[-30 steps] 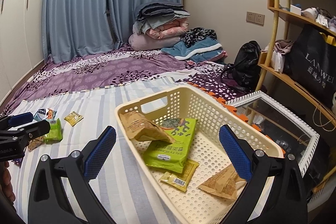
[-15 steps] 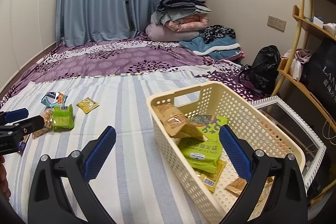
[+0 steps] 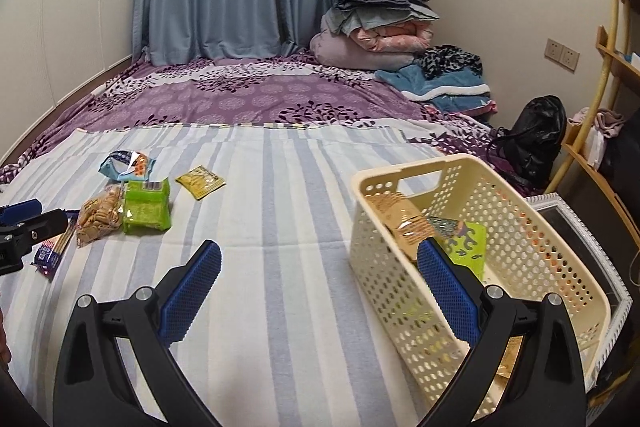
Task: Organize snacks
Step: 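Withdraw both grippers from the basket back toward the snacks, then grasp the blue-and-white cracker packet with the left gripper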
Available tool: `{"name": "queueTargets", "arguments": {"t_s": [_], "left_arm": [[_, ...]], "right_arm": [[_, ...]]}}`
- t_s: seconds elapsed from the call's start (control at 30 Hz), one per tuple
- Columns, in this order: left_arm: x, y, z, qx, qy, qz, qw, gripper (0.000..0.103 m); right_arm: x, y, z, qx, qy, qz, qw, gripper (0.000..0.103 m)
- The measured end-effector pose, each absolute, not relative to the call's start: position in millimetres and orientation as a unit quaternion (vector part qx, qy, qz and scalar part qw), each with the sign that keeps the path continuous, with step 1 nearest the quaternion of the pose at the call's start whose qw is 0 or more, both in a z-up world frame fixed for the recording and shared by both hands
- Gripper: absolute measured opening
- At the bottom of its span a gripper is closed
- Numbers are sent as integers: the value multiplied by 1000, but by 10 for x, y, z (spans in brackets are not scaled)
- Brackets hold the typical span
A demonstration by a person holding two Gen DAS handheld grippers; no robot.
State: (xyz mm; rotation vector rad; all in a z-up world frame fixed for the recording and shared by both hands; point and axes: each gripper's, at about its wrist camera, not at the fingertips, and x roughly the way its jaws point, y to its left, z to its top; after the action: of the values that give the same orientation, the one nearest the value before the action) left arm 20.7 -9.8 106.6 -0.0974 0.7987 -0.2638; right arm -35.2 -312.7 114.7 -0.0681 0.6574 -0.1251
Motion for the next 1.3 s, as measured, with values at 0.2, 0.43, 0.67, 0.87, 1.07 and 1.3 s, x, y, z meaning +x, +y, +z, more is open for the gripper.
{"name": "queueTargets", "arguments": {"t_s": [0.2,0.43,0.67,0.87,1.07,1.3], "left_arm": [[231,307,906,-61,403,-80,910,88],[283,570,682,-64,419,-45,904,88],[448,859,372,-67,446,-7,892,88],[561,900,224,-59,461,-8,885,71],[636,878,113,-47,469,-10,882,55],[604,972,145,-66,458,-9,887,45]], "right_arm": [[-285,-2894,1025,-24,340,-5,940,98],[-220,-2599,870,-25,363,35,931,98],[-191,-2462,769,-30,376,54,925,98],[-123,-2394,662,-25,391,65,918,98],[-7,-2272,583,-22,398,89,913,98],[260,-2064,499,-16,406,122,906,98]]}}
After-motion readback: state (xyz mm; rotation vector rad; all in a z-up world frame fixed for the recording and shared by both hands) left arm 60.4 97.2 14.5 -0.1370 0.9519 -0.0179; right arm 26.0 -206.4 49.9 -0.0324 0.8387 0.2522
